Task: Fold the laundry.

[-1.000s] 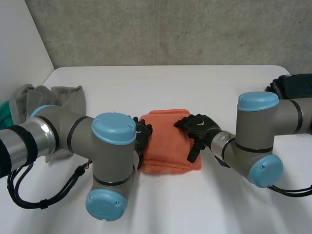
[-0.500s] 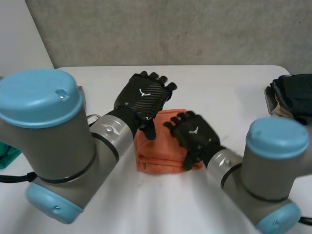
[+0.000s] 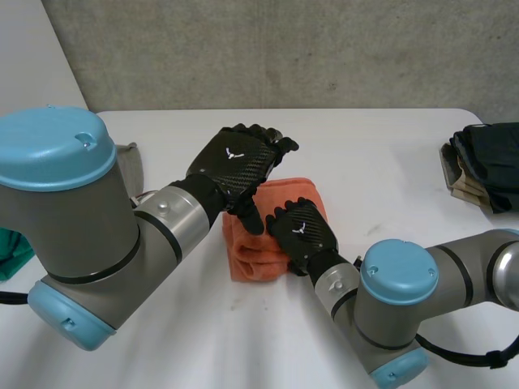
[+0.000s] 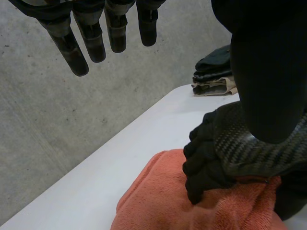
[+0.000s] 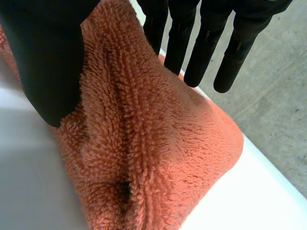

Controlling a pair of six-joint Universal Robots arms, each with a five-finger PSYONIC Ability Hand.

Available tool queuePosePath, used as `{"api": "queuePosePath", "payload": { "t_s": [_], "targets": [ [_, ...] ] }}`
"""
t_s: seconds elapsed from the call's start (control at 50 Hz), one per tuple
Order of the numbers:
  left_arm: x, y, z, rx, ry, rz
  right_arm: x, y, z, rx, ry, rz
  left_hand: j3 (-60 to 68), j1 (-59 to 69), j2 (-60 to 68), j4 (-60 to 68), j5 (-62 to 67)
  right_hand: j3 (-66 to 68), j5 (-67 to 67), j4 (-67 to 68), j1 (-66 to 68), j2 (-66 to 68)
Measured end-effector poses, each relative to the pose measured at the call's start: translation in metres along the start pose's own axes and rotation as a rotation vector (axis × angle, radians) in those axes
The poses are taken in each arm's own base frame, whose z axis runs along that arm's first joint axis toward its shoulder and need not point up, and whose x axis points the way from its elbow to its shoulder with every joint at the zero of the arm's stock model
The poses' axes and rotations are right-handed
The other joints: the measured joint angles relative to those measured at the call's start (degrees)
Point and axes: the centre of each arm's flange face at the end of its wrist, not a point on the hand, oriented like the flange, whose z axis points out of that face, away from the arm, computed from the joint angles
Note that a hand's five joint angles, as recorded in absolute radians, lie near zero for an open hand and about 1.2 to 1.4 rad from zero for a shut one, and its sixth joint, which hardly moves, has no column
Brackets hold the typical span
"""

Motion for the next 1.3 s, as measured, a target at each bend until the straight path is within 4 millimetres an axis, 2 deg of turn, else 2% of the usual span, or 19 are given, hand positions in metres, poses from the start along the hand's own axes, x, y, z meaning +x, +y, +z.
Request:
{"api": "queuePosePath", "payload": {
  "t_s": [0.22, 0.24, 0.32, 0.34, 0.36, 0.5, 0.62, 0.7, 0.72, 0.84, 0.86, 0.92, 0.96, 1.02, 1.08, 1.2, 1.24, 1.26, 1.3],
  "targets": [
    [0.001, 0.0, 0.0, -0.001, 0.001, 0.001, 0.001, 0.0, 0.013, 0.022, 0.005, -0.002, 0.0, 0.0, 0.0, 0.0, 0.0, -8.0, -7.5, -7.9, -7.5, -7.8],
    [0.001, 0.001, 0.0, -0.001, 0.001, 0.001, 0.001, 0.0, 0.014, 0.023, 0.005, -0.002, 0.0, 0.0, 0.0, 0.0, 0.0, -6.5, -5.9, -6.4, -6.0, -6.4],
    [0.001, 0.001, 0.0, -0.001, 0.002, 0.0, 0.002, -0.001, 0.016, 0.03, 0.006, -0.002, 0.0, 0.0, 0.0, 0.0, 0.0, 20.1, 19.8, 20.2, 18.0, 20.8],
    [0.001, 0.001, 0.0, -0.001, 0.002, 0.0, 0.002, -0.001, 0.017, 0.031, 0.006, -0.003, 0.0, 0.0, 0.0, 0.0, 0.0, 21.9, 20.7, 21.9, 19.1, 22.6],
    [0.001, 0.0, 0.0, -0.001, 0.002, 0.0, 0.003, -0.001, 0.017, 0.033, 0.007, -0.003, 0.0, 0.0, 0.0, 0.0, 0.0, 29.2, 27.7, 29.5, 22.1, 29.6],
    [0.001, -0.001, -0.001, 0.004, 0.002, 0.001, 0.018, -0.011, 0.029, 0.074, 0.048, -0.017, 0.0, 0.0, 0.0, 0.0, 0.0, 31.2, 29.0, 33.2, 22.1, 30.3],
    [0.0, -0.009, -0.002, 0.027, 0.0, 0.006, 0.075, -0.028, 0.045, 0.168, 0.171, -0.058, 0.0, 0.0, 0.0, 0.0, 0.0, 31.2, 29.0, 33.3, 22.1, 30.3],
    [-0.002, -0.018, -0.003, 0.057, -0.008, 0.012, 0.121, -0.039, 0.052, 0.266, 0.261, -0.102, 0.0, 0.0, 0.0, 0.0, 0.0, 31.2, 29.0, 33.7, 22.1, 30.3],
    [-0.003, -0.022, -0.004, 0.071, -0.012, 0.014, 0.143, -0.043, 0.053, 0.308, 0.307, -0.122, 0.0, 0.0, 0.0, 0.0, 0.0, 31.2, 29.0, 33.8, 22.1, 30.3],
    [-0.007, -0.035, -0.005, 0.116, -0.025, 0.022, 0.229, -0.054, 0.049, 0.456, 0.486, -0.17, 0.0, 0.0, 0.0, 0.0, 0.0, 31.5, 29.0, 33.9, 22.1, 30.3],
    [-0.007, -0.036, -0.004, 0.122, -0.026, 0.023, 0.255, -0.054, 0.045, 0.488, 0.533, -0.167, 0.0, 0.0, 0.0, 0.0, 0.0, 31.5, 29.0, 34.0, 22.1, 30.3],
    [-0.007, -0.039, -0.004, 0.131, -0.025, 0.025, 0.301, -0.049, 0.034, 0.528, 0.611, -0.15, 0.0, 0.0, 0.0, 0.0, 0.0, 31.5, 29.3, 34.0, 22.1, 30.3],
    [-0.006, -0.04, -0.004, 0.135, -0.02, 0.027, 0.339, -0.038, 0.022, 0.544, 0.668, -0.127, 0.0, 0.0, 0.0, 0.0, 0.0, 31.5, 29.7, 34.0, 22.1, 30.3],
    [-0.003, -0.04, -0.004, 0.138, -0.005, 0.029, 0.38, -0.015, 0.007, 0.545, 0.709, -0.094, 0.0, 0.0, 0.0, 0.0, 0.0, 31.5, 29.7, 34.0, 22.1, 30.3],
    [0.005, -0.04, -0.006, 0.141, 0.029, 0.032, 0.412, 0.02, -0.007, 0.522, 0.707, -0.067, -0.1, 0.0, 0.0, -0.1, 0.0, 31.8, 29.7, 34.0, 22.1, 30.3],
    [0.021, -0.038, -0.009, 0.146, 0.116, 0.033, 0.432, 0.089, -0.022, 0.451, 0.651, -0.048, -0.1, 0.0, 0.0, -0.1, 0.0, 31.9, 29.7, 34.1, 22.1, 30.3],
    [0.022, -0.038, -0.009, 0.146, 0.122, 0.033, 0.433, 0.096, -0.023, 0.443, 0.647, -0.047, -0.1, 0.0, 0.0, -0.1, 0.0, 31.9, 29.7, 34.1, 22.1, 30.3],
    [0.025, -0.038, -0.01, 0.147, 0.14, 0.033, 0.434, 0.123, -0.03, 0.41, 0.641, -0.042, -0.1, 0.0, 0.0, -0.1, 0.0, 31.9, 30.0, 34.1, 22.1, 30.3],
    [0.027, -0.037, -0.011, 0.147, 0.152, 0.032, 0.435, 0.15, -0.039, 0.374, 0.646, -0.036, -0.1, 0.0, 0.0, -0.1, 0.0, 31.9, 30.0, 34.1, 22.1, 30.3]
  ]
}}
